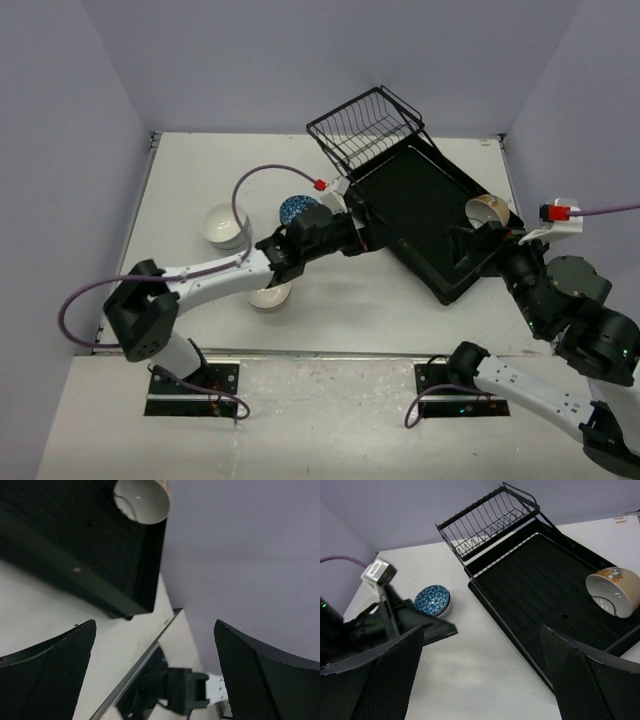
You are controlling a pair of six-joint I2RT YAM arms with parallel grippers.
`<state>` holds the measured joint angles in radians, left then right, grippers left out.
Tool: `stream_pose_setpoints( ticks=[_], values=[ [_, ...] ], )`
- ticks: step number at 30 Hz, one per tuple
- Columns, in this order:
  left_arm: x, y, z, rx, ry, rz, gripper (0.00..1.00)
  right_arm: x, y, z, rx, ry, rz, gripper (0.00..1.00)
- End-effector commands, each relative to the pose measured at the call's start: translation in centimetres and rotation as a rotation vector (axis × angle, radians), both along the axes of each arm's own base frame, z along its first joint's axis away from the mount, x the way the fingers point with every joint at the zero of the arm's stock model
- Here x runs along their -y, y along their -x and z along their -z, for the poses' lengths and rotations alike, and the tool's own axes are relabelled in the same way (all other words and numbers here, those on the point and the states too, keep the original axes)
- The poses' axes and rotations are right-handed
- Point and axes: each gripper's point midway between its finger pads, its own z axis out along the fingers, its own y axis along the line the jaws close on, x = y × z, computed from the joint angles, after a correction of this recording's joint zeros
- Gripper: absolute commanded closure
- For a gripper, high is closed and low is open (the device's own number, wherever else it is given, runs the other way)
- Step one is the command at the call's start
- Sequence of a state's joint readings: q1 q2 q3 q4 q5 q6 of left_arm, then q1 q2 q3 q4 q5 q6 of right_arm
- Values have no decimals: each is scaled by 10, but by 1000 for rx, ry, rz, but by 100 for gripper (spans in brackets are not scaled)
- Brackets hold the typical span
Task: Unload the bowls from the dish rack
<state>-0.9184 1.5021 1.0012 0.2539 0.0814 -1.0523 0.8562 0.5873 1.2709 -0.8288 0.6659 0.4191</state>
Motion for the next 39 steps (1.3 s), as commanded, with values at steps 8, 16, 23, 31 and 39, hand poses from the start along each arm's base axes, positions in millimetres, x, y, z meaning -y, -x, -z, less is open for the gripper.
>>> stream_pose_setpoints(
  ticks=[8, 16, 23, 31, 39],
  values=[
    [152, -46, -37, -122, 304, 67, 0, 33, 18, 1, 67, -18, 43, 1],
    [209, -76, -23, -126, 359, 35, 0, 45, 27, 11, 111, -72, 51, 1],
    [236, -86, -9, -77, 383, 44, 1, 56, 18, 35, 81, 3, 145, 1],
    [201, -89, -60, 59, 286, -68, 0, 45, 9, 37, 50, 46, 142, 1],
    [149, -91, -72, 37, 263, -77, 0, 60, 9, 29, 70, 72, 203, 1]
  ],
)
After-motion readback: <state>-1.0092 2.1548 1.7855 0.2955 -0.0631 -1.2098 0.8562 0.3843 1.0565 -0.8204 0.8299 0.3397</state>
